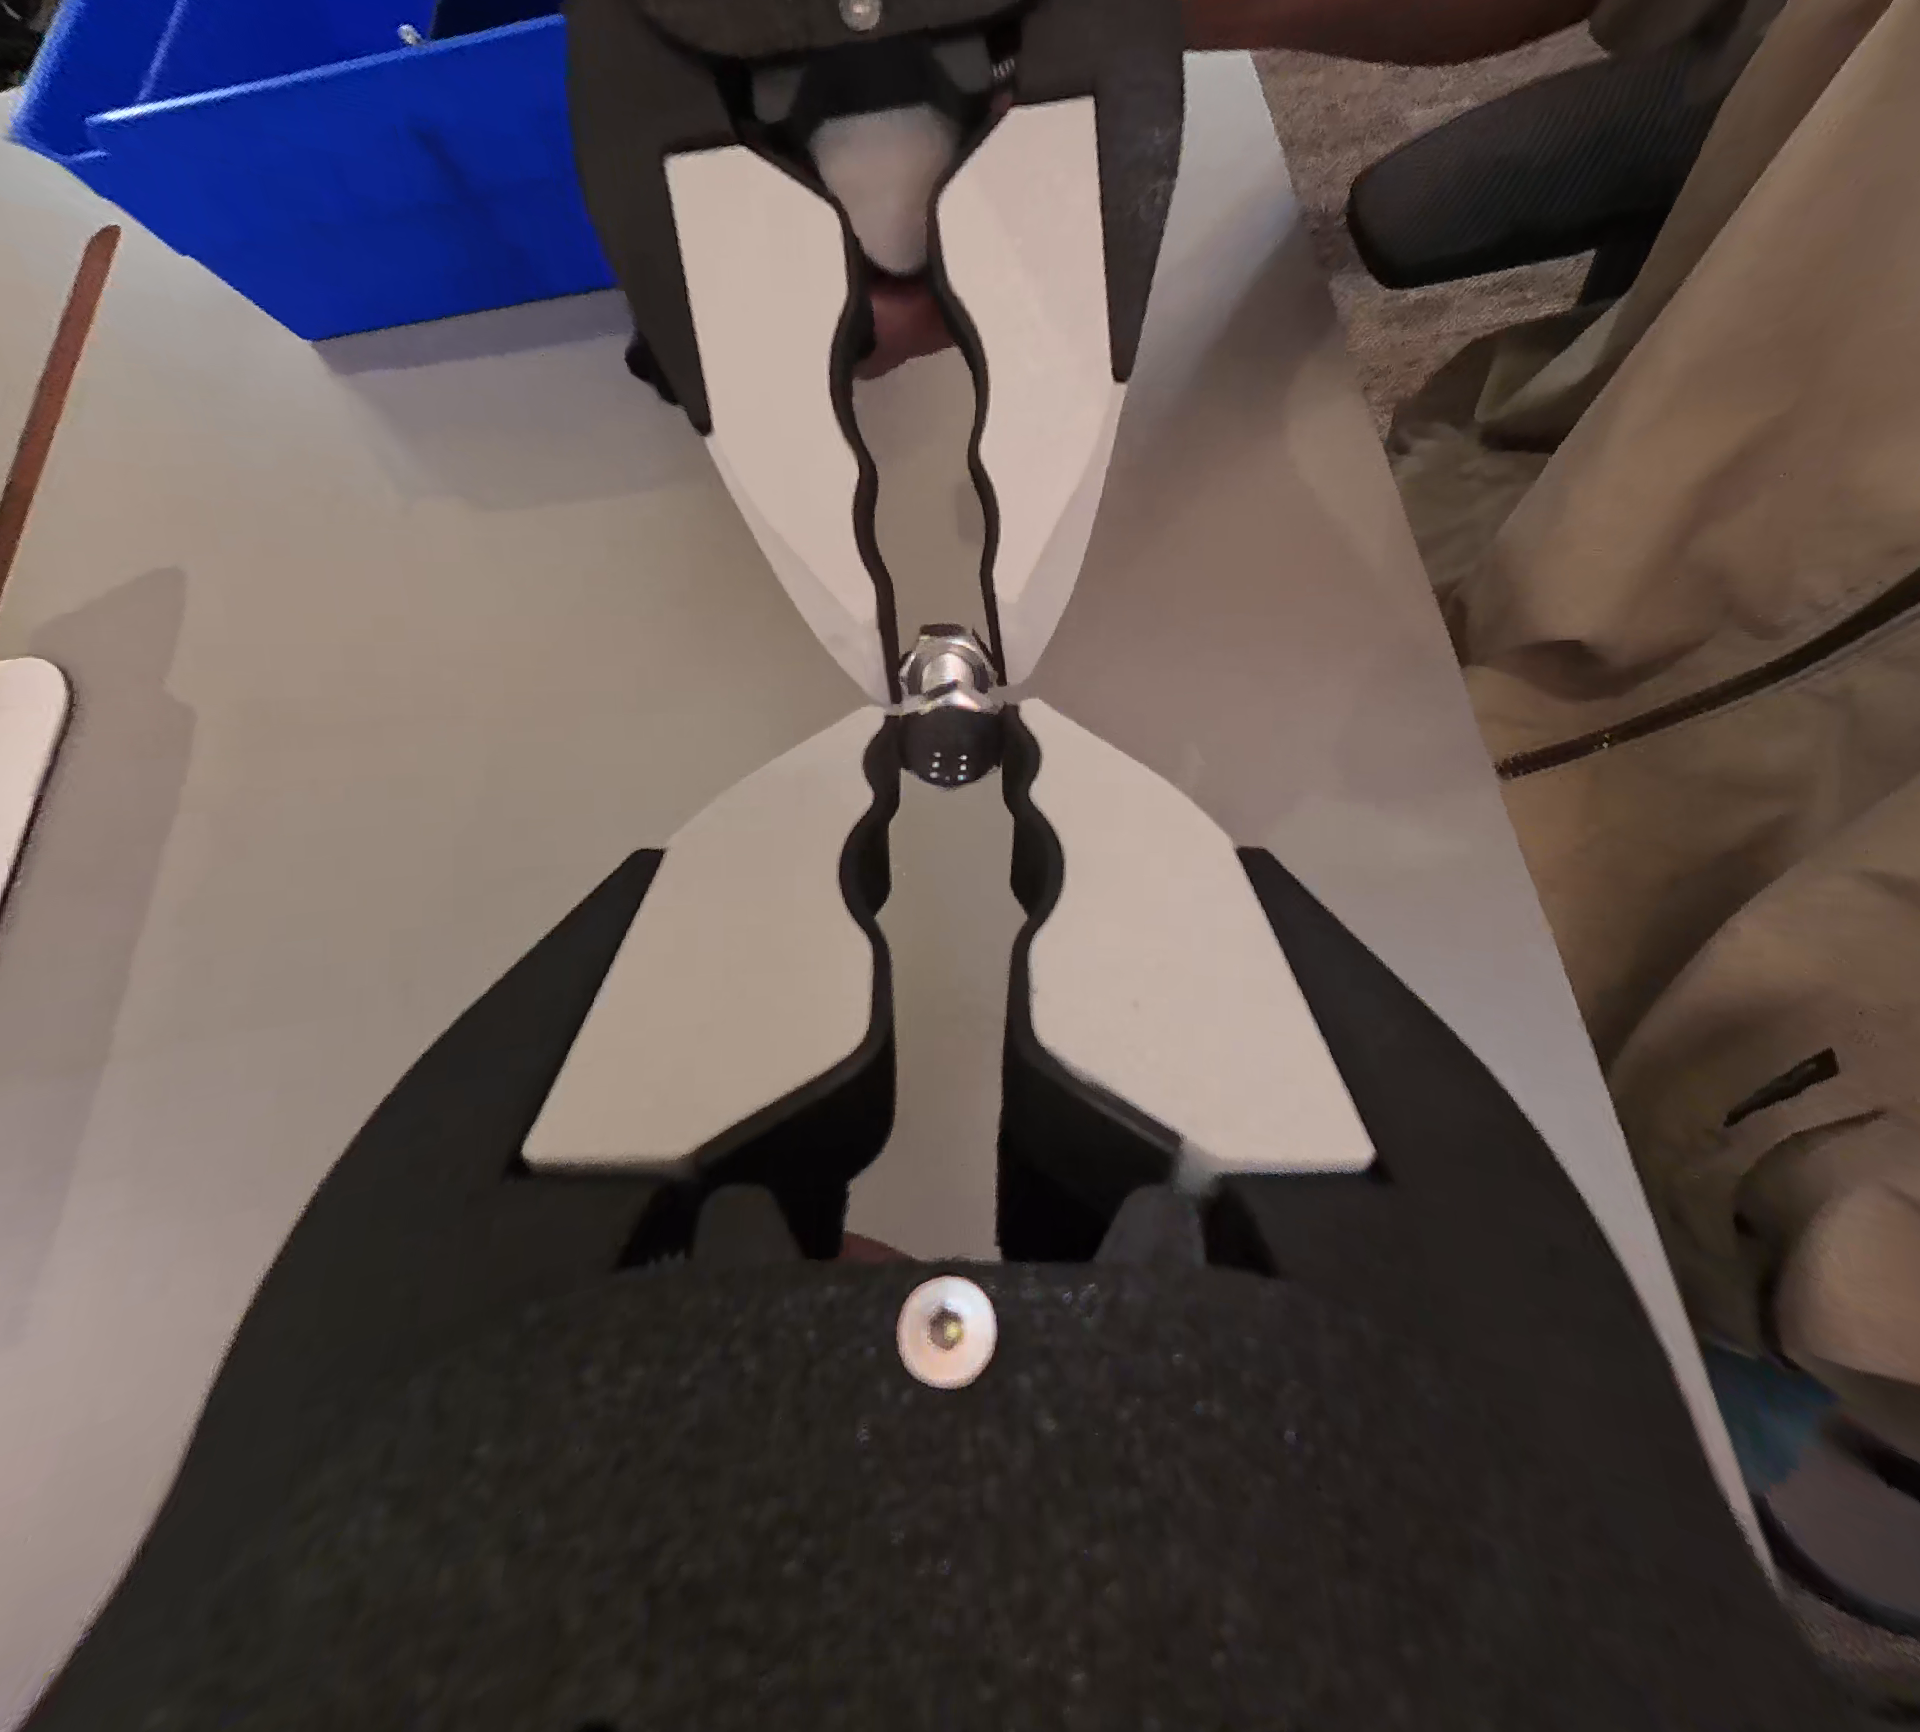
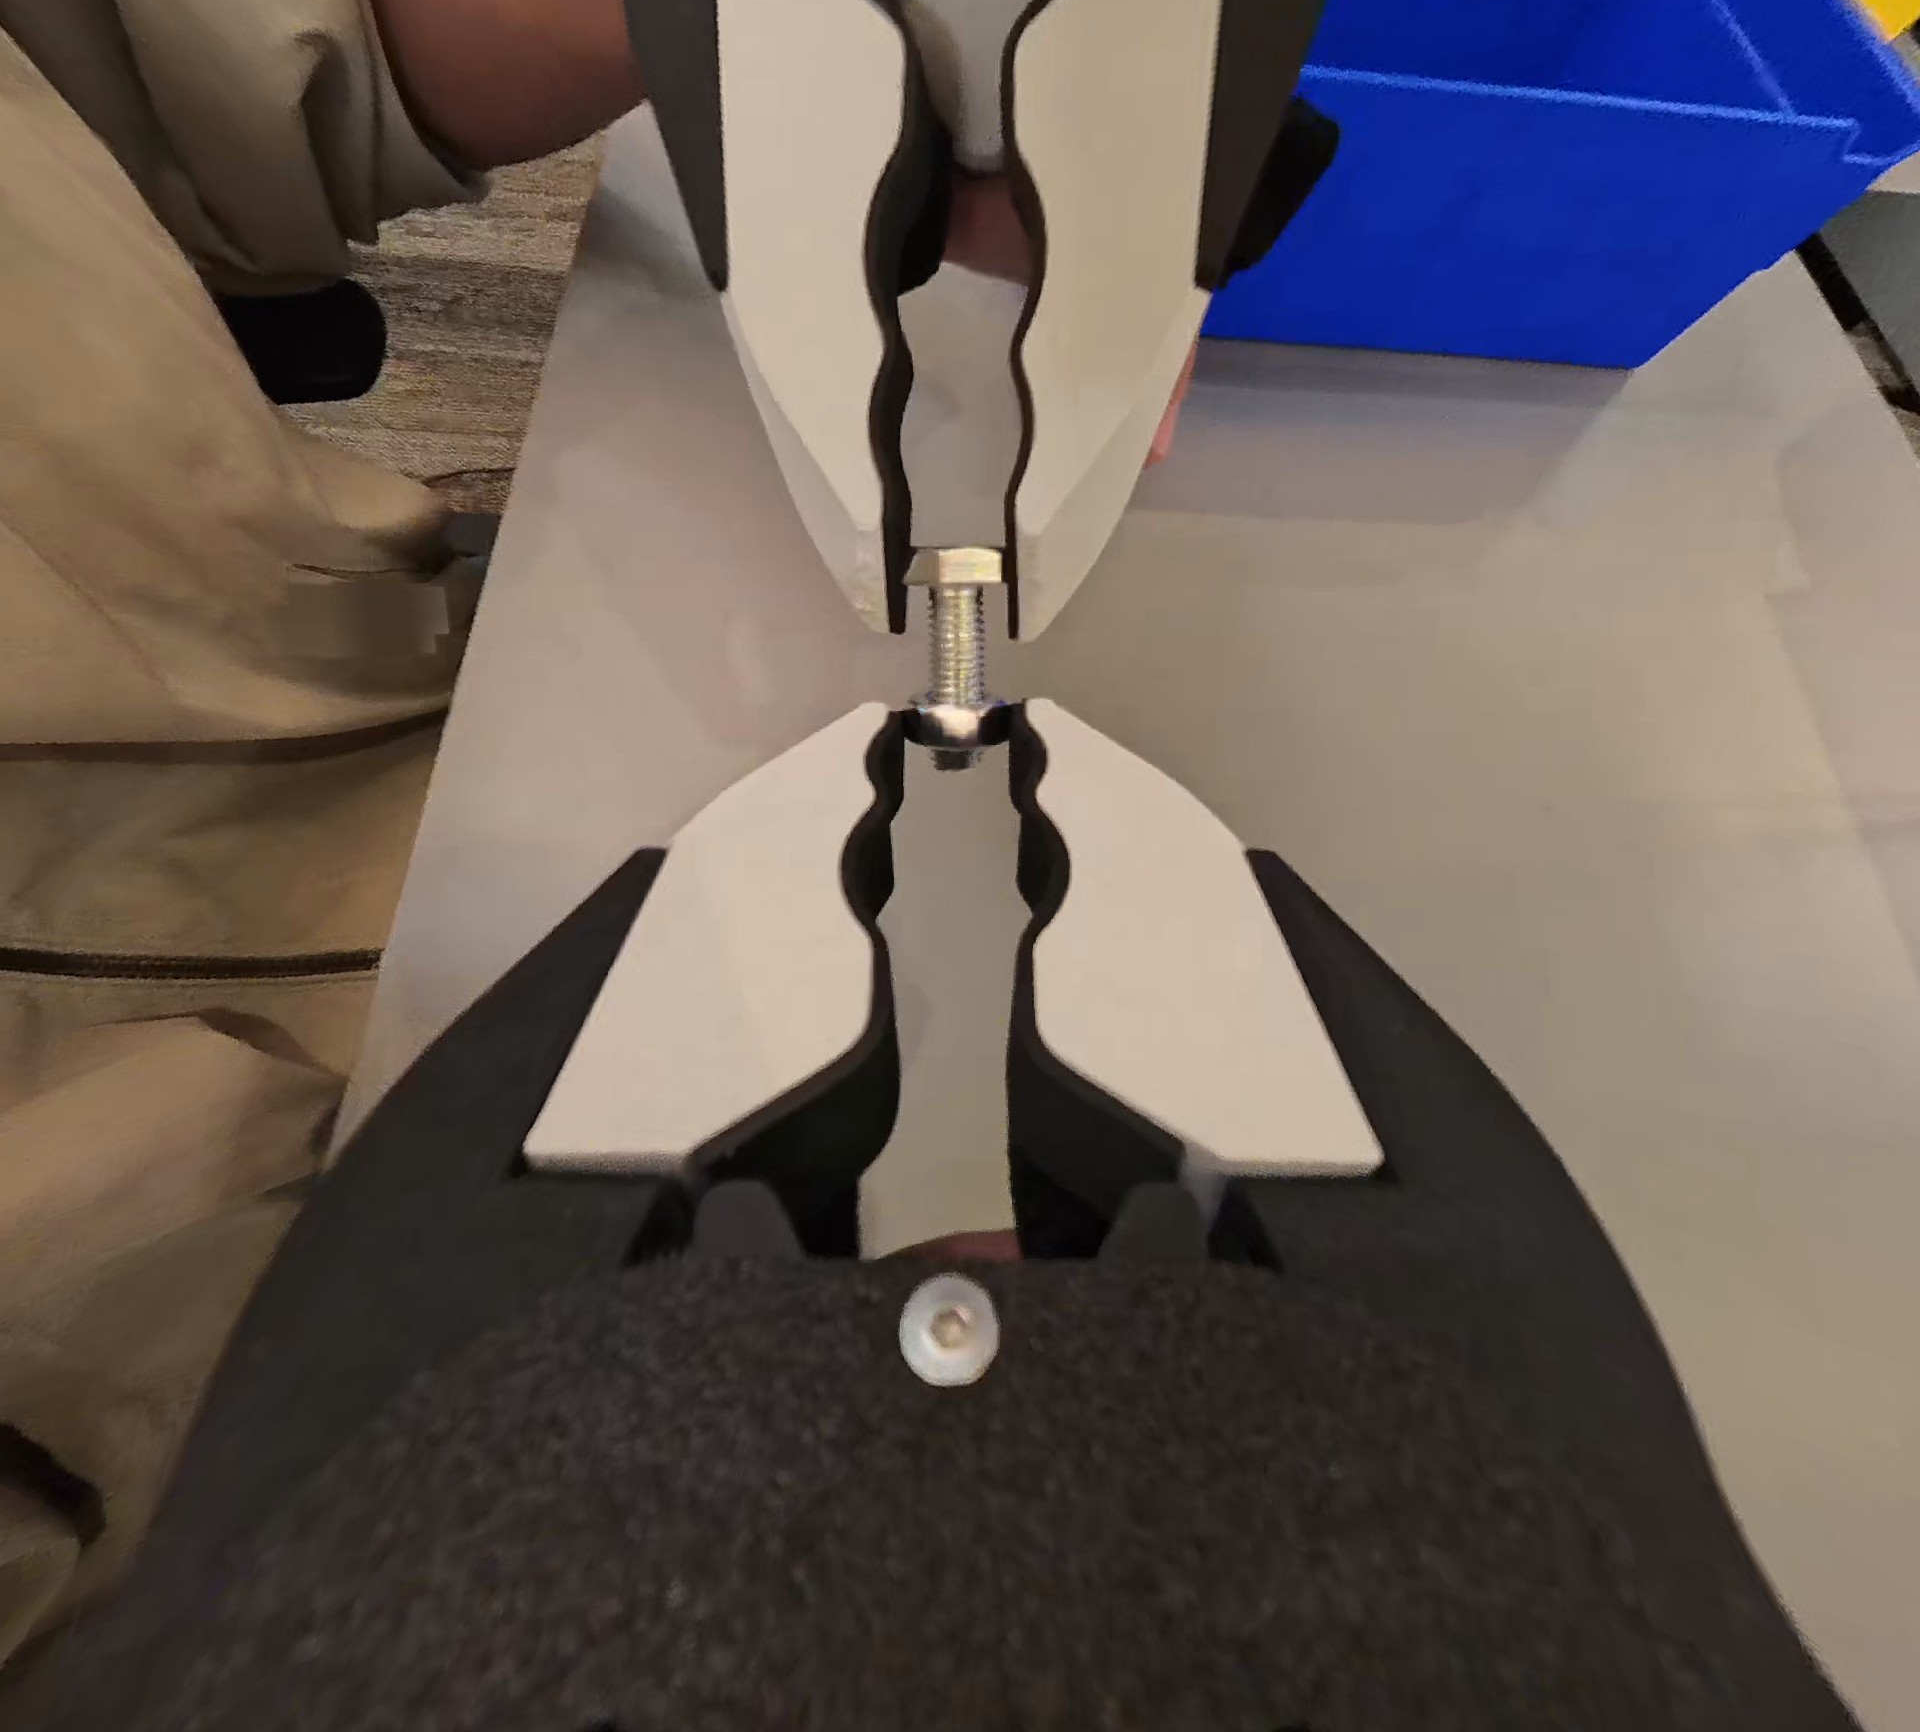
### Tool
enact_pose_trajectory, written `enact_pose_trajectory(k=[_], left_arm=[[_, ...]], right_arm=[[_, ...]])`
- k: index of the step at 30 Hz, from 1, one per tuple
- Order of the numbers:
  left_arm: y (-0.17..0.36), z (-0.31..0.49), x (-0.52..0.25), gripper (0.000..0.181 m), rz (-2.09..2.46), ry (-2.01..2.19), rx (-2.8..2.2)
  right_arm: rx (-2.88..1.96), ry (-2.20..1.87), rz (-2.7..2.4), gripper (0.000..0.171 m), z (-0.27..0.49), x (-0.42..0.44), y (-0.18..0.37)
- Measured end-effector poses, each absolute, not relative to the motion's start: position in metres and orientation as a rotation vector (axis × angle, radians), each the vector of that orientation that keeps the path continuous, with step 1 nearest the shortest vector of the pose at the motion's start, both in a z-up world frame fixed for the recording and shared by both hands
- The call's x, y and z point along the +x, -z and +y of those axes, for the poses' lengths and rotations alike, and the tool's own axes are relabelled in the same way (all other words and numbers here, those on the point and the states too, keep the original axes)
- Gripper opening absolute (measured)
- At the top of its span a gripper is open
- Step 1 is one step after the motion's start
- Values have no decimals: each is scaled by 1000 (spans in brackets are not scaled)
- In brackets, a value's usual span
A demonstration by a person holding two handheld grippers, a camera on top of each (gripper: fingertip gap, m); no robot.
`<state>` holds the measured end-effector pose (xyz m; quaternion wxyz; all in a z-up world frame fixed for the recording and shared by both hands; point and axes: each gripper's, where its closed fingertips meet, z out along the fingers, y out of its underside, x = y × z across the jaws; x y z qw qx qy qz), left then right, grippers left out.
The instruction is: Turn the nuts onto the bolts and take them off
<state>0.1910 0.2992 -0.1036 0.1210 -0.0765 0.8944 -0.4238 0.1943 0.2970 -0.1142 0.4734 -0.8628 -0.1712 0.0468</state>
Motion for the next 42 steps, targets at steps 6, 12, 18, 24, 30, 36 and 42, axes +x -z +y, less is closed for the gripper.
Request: enact_pose_trajectory(k=[6, 12, 18, 24, 30, 36, 42], left_arm=[[74, 304, 212, 18, 2364, 1604, -364], [46, 316, 241, 18, 2021, 2106, -605], [75, 318, 261, 18, 1937, 2157, -751], [95, 311, 246, 18, 1963, 2139, -689], [91, 303, 238, 18, 1966, 2185, -617], [89, 293, 227, 18, 2004, 2221, -576], [89, 288, 222, 18, 2033, 2248, -569]], right_arm=[[-1883, -116, -257, 26, 292, 213, 81], [-1506, -243, 119, 31, 272, 247, 62], [-1464, -278, 355, 32, 275, 255, 95], [-1503, -424, 375, 32, 281, 246, 106], [-1501, -585, 337, 36, 289, 228, 106], [-1482, -620, 309, 33, 292, 221, 101], [-1485, -564, 255, 13, 288, 219, 97]])
